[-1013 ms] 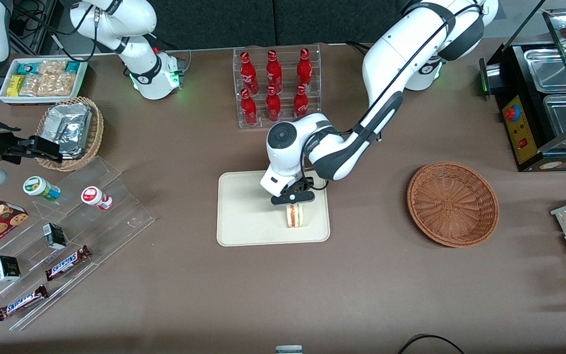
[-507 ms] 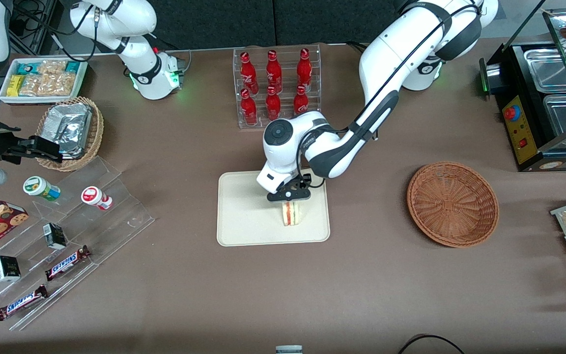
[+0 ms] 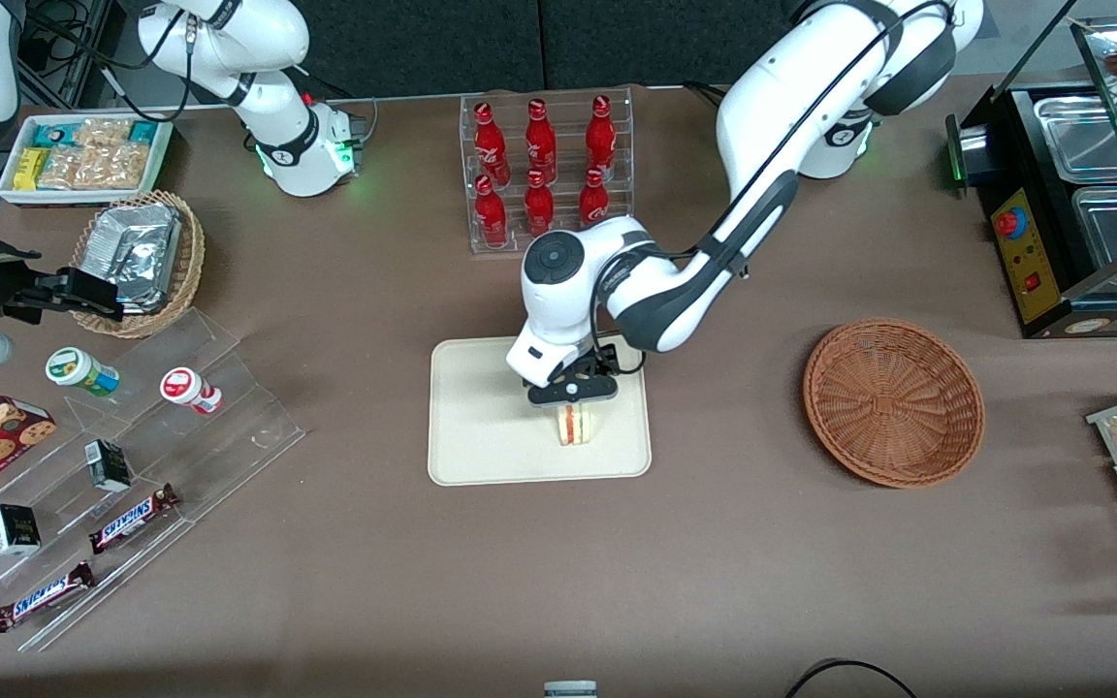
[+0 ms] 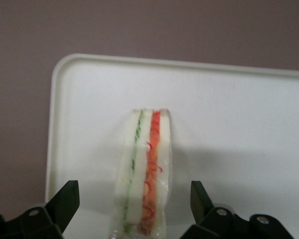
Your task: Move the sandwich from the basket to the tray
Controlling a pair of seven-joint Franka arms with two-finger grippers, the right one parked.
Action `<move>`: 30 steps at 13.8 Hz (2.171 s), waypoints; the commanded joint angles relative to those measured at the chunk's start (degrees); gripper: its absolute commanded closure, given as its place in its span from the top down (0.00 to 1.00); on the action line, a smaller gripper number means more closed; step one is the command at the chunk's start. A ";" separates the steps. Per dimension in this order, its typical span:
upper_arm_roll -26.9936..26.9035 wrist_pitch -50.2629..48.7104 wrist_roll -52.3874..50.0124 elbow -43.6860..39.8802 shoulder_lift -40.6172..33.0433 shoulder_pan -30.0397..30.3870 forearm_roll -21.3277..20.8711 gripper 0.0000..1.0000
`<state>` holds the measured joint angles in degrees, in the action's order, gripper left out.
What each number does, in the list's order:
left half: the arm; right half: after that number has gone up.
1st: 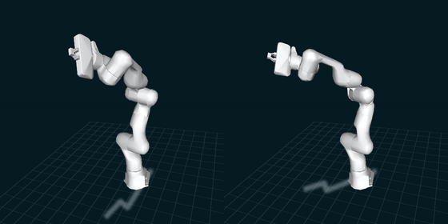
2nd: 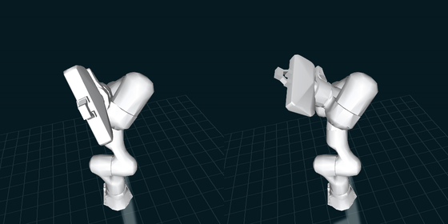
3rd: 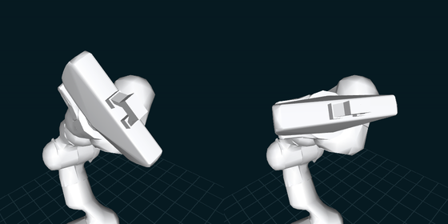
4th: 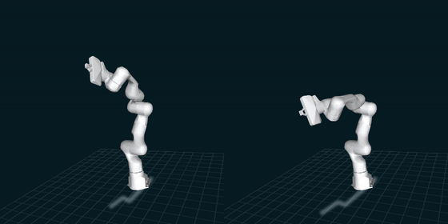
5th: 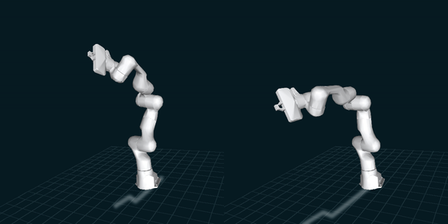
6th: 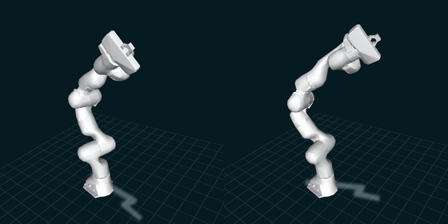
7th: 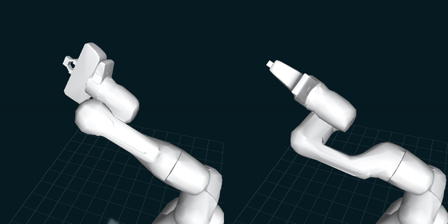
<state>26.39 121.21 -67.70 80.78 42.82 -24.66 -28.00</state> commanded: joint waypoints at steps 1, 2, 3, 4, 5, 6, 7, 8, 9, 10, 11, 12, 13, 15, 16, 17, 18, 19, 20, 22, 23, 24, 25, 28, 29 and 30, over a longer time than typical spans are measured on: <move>-0.20 -7.36 0.20 -2.20 -6.32 3.12 4.43 0.99; -0.03 -9.56 0.46 -2.47 -8.25 5.05 5.84 0.99; -0.03 -10.28 0.47 -2.47 -10.36 6.54 6.63 0.99; -0.11 -10.90 0.47 -2.30 -12.12 7.60 7.43 0.99; -0.11 -12.47 0.55 -2.38 -13.01 9.09 7.43 0.99; 0.15 -14.75 0.64 -2.47 -13.98 10.50 7.43 0.99; 0.24 -16.51 0.64 -2.56 -15.29 11.73 7.52 0.99; 0.15 -18.01 0.82 -2.47 -17.31 12.79 8.22 0.99; 0.15 -19.50 1.95 -2.47 -19.15 14.10 9.18 0.99; 0.15 -21.69 4.57 -2.47 -21.00 15.68 10.58 0.99; 0.15 -24.06 8.08 -2.56 -22.67 17.70 12.34 0.99; 0.06 -26.26 12.03 -2.56 -24.52 19.64 13.92 0.99; -0.02 -28.11 15.72 -2.47 -26.10 21.48 15.07 0.99; -0.03 -31.11 21.10 -2.47 -28.39 24.57 17.27 0.99; -0.03 -31.99 23.30 -2.47 -29.62 25.45 17.97 0.99; -0.11 -33.04 25.14 -2.47 -30.68 25.98 18.42 0.99; -0.11 -34.62 26.73 -2.47 -31.64 26.59 18.77 0.99; -0.11 -36.29 28.66 -2.47 -32.52 27.82 18.86 0.99; -0.11 -37.70 30.51 -2.47 -33.49 28.79 19.12 0.99; -0.20 -39.72 34.81 -2.38 -35.86 31.50 21.57 0.99; -0.98 -40.52 37.09 -2.38 -37.00 31.43 22.28 0.99; -4.47 -42.35 39.73 -2.30 -38.58 30.65 23.59 0.99; -7.99 -43.24 42.36 -2.21 -39.73 28.29 25.52 0.99; -18.55 -46.40 52.47 -1.07 -43.42 23.79 28.35 0.99; -20.14 -46.85 54.41 -0.37 -44.39 23.70 28.35 0.99; -21.89 -47.81 55.65 0.85 -45.88 23.70 28.27 0.99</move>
<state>7.82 74.23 -15.24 77.94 0.52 0.25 -0.60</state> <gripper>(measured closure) 0.004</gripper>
